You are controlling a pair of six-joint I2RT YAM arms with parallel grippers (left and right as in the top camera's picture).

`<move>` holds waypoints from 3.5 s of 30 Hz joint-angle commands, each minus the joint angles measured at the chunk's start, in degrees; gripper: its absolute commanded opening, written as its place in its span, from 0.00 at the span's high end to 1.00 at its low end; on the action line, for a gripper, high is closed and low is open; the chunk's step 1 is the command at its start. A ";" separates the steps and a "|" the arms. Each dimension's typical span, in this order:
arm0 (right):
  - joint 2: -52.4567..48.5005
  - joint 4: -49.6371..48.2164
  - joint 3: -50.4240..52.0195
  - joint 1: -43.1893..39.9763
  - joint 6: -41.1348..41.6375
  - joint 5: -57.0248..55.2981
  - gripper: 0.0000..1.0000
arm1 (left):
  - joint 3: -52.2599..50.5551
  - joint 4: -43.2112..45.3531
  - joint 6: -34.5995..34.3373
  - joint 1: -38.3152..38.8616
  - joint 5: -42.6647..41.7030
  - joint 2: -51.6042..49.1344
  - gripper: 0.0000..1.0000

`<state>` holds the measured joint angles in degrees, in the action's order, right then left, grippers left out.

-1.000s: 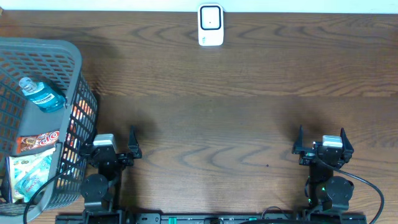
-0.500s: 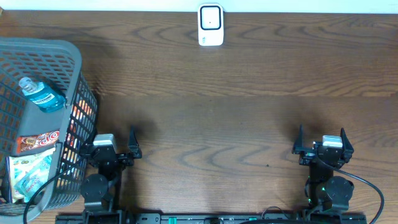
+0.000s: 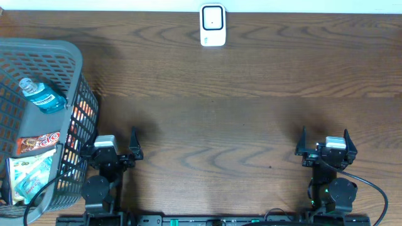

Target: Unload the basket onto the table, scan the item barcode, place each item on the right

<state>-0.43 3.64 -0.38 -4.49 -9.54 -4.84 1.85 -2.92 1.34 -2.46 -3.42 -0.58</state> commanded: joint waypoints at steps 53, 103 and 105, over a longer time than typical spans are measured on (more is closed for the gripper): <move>0.04 0.20 0.07 -0.35 -0.39 -0.42 0.01 | 0.94 3.69 -32.09 0.28 -4.76 0.24 0.01; 0.04 0.20 0.07 -0.35 -0.39 -0.42 0.01 | 71.17 -36.83 -13.00 0.33 -26.93 -63.14 0.01; 0.04 0.20 0.07 -0.35 -0.39 -0.42 0.01 | 71.67 -37.51 -14.34 0.35 -23.80 -63.01 0.00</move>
<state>-0.58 3.64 -0.36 -4.49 -9.54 -4.82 72.90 -39.75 -13.06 -2.35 -28.84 -63.86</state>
